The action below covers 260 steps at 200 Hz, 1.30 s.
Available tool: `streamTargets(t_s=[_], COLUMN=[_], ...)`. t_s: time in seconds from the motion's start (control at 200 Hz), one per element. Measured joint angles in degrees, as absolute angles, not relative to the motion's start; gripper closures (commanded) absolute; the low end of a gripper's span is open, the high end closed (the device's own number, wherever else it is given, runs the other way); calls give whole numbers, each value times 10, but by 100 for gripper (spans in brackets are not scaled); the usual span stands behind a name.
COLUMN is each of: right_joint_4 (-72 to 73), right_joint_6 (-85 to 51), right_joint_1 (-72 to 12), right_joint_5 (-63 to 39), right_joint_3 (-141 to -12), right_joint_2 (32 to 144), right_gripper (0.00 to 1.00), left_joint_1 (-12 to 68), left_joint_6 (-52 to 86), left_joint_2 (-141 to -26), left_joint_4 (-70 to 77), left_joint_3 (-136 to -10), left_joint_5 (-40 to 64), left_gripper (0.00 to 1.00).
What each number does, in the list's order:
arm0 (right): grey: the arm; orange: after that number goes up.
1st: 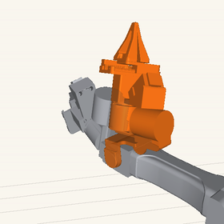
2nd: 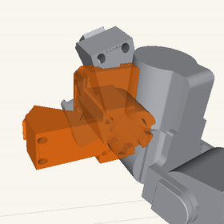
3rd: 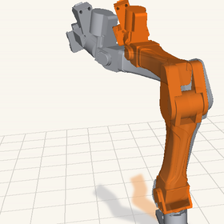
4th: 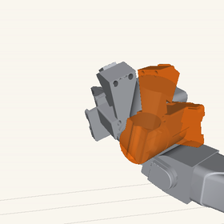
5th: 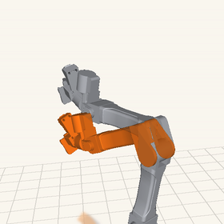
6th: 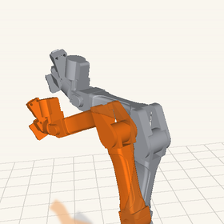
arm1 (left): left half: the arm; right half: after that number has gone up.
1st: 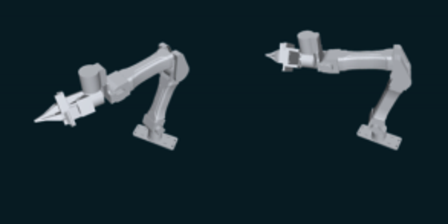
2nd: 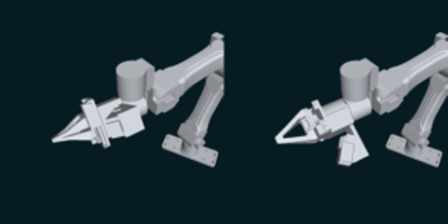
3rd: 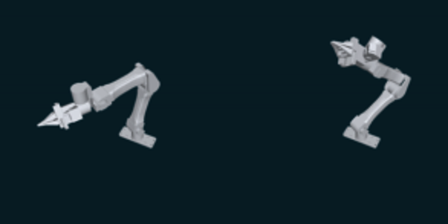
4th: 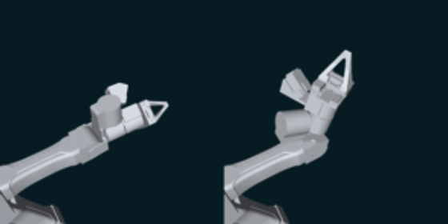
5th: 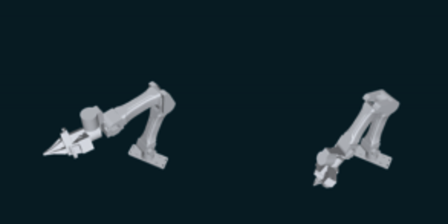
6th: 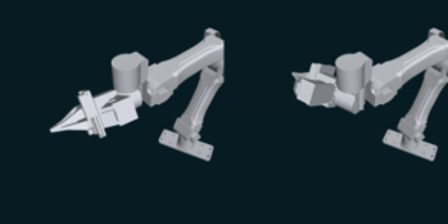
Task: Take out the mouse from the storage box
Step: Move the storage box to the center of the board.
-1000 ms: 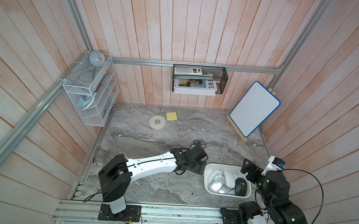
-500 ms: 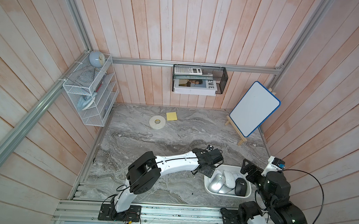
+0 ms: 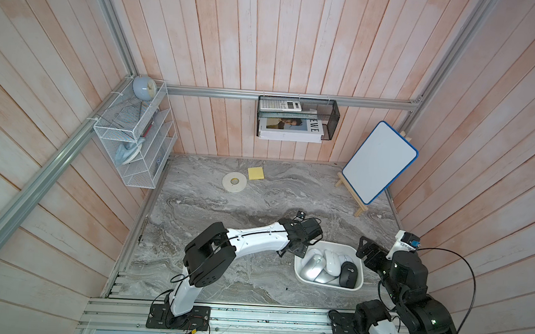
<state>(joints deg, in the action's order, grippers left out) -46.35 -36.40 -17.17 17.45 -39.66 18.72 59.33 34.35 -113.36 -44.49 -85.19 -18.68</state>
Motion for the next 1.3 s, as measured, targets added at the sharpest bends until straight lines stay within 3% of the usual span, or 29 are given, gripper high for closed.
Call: streamTargets(t_s=[0.33,0.64,1.03,1.3], right_joint_4=[-459,-412,-297,-191], right_joint_6=[-374,-384,-410,-454], right_joint_1=[-172,-172,-179,-235], right_joint_5=[160,95,-30,-86], right_joint_3=[-397,-383,-332,-320], right_joint_2=[255,372,546,644], right_gripper=[2,2,2,2], left_joint_1=[485,530,522,455], left_joint_6=[356,378,462,512], left_joint_2=[-995,-887,-883,-893], left_joint_4=[-415,-332,-197,-90], left_joint_3=[-679,-615,-515,-457], left_joint_5=[-215,-158,-51,37], left_gripper=[5,2,2,2])
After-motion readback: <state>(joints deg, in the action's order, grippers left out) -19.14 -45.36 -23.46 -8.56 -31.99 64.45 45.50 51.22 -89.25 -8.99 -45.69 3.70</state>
